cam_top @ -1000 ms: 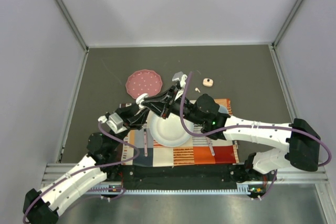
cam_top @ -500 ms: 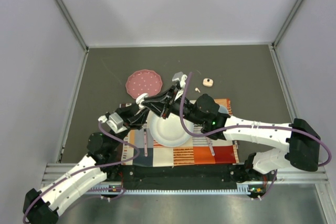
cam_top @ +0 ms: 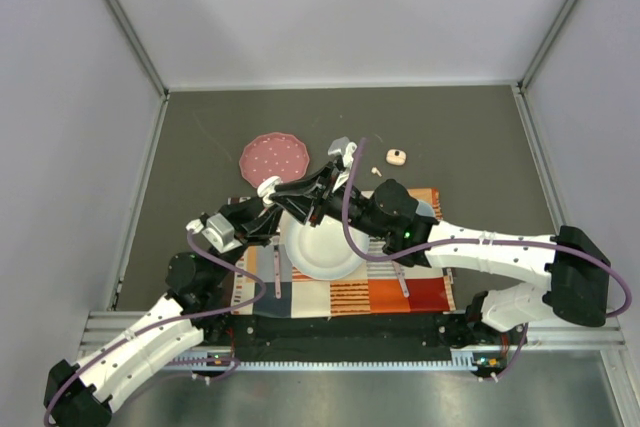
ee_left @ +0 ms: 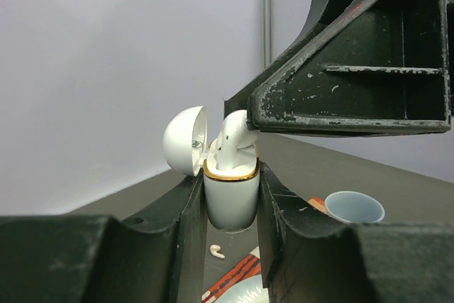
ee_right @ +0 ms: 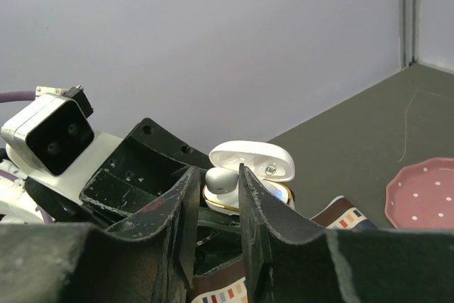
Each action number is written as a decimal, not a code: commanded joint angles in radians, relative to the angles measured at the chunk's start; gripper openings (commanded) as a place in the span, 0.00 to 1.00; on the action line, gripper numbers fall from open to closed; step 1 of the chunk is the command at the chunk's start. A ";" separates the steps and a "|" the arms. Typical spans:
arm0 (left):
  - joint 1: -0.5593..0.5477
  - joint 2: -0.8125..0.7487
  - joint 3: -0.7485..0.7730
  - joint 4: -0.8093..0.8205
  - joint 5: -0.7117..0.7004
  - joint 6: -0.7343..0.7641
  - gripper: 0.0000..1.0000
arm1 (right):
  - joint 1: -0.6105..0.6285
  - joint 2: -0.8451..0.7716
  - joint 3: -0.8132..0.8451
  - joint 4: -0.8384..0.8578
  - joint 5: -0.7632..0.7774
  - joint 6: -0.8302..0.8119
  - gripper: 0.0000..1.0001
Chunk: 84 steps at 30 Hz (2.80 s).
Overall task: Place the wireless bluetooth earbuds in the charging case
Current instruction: Insert the left earbud into the left side groove of the charging case, then close the charging case with the earbuds.
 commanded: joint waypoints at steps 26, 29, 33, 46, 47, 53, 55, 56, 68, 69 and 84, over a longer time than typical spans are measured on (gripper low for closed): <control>0.003 -0.002 0.003 0.037 -0.017 0.005 0.00 | 0.014 -0.071 0.042 -0.051 0.045 -0.028 0.48; 0.003 -0.005 0.001 0.032 -0.021 0.008 0.00 | 0.014 -0.113 0.053 -0.089 0.076 -0.074 0.62; 0.003 -0.002 0.003 0.031 -0.018 -0.003 0.00 | 0.014 -0.159 0.080 -0.150 0.240 -0.128 0.70; 0.004 0.076 0.138 -0.067 0.080 -0.072 0.00 | -0.433 -0.079 0.395 -0.793 0.107 0.451 0.99; 0.004 0.087 0.156 -0.071 0.086 -0.075 0.00 | -0.463 -0.084 0.375 -0.804 0.037 0.558 0.99; 0.006 0.126 0.207 -0.084 0.176 -0.118 0.00 | -0.505 -0.237 0.187 -0.799 0.044 0.585 0.99; 0.009 0.141 0.225 -0.088 0.203 -0.116 0.00 | -0.505 -0.284 0.144 -0.786 0.058 0.601 0.99; 0.011 0.150 0.250 -0.088 0.233 -0.119 0.00 | -0.506 -0.307 0.102 -0.775 0.053 0.611 0.99; 0.100 0.359 0.431 -0.103 0.500 -0.168 0.00 | -0.508 -0.620 -0.208 -0.656 0.165 0.633 0.99; 0.103 0.375 0.429 -0.092 0.506 -0.172 0.00 | -0.508 -0.620 -0.206 -0.658 0.157 0.616 0.99; 0.106 0.461 0.277 0.216 0.624 -0.371 0.00 | -0.509 -0.463 -0.093 -0.703 0.061 0.466 0.99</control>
